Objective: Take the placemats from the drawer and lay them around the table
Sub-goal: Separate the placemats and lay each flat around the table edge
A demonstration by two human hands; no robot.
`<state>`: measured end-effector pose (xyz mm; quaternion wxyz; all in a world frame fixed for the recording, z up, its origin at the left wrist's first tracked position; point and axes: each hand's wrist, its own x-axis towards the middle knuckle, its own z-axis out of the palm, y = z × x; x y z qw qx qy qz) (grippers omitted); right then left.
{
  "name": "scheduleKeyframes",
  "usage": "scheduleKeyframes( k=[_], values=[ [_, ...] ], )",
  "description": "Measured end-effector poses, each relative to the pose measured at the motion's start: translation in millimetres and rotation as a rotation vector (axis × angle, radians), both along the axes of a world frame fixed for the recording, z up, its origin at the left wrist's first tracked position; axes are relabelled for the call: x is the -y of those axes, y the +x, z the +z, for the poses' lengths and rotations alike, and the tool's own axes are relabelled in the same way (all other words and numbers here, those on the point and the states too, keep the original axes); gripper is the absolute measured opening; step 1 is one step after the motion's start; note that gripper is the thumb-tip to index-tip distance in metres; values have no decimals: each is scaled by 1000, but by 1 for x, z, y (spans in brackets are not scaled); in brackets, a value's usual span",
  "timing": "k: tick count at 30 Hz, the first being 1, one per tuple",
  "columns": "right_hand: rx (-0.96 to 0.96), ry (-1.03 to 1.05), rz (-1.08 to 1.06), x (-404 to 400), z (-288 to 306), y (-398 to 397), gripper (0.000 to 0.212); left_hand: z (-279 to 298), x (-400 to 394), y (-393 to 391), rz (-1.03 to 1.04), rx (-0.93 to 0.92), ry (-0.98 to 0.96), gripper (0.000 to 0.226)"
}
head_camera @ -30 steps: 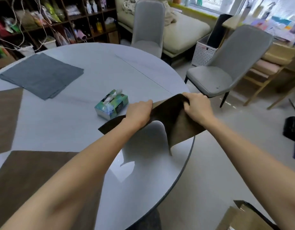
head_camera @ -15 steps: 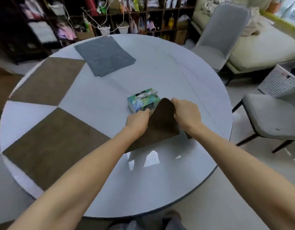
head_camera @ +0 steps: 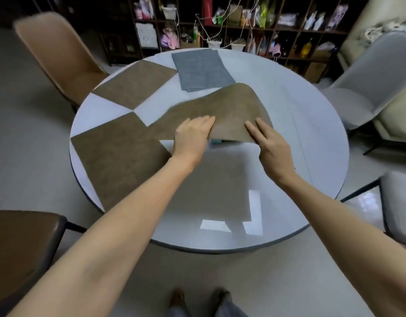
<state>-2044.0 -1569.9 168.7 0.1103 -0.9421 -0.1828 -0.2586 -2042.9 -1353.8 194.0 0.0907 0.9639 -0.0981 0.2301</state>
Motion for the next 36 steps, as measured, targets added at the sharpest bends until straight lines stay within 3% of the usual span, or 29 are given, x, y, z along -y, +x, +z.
scheduleKeyframes(
  k=[2,3,6,8,10,16,26,36],
  values=[
    [-184,-51,21,0,-18,-18,68,-29,1,-16,-10,-371,77,53],
    [-315,-83,30,0,-28,-26,70,-45,2,-23,-4,-470,129,54],
    [-680,-290,18,2,-66,-46,61,-93,6,-41,-30,-659,207,54],
    [-760,-350,-2,0,-88,-58,71,-117,9,-55,-30,-827,208,55],
    [-796,-401,6,1,-104,-66,67,-135,10,-67,-34,-913,205,58],
    [-911,-496,-39,18,-124,-78,28,-161,8,-81,-84,-960,258,52],
    [-912,-508,-84,23,-147,-88,28,-178,18,-91,-101,-973,219,37],
    [-826,-605,-167,36,-158,-110,32,-188,38,-124,-26,-810,159,25]
  ],
)
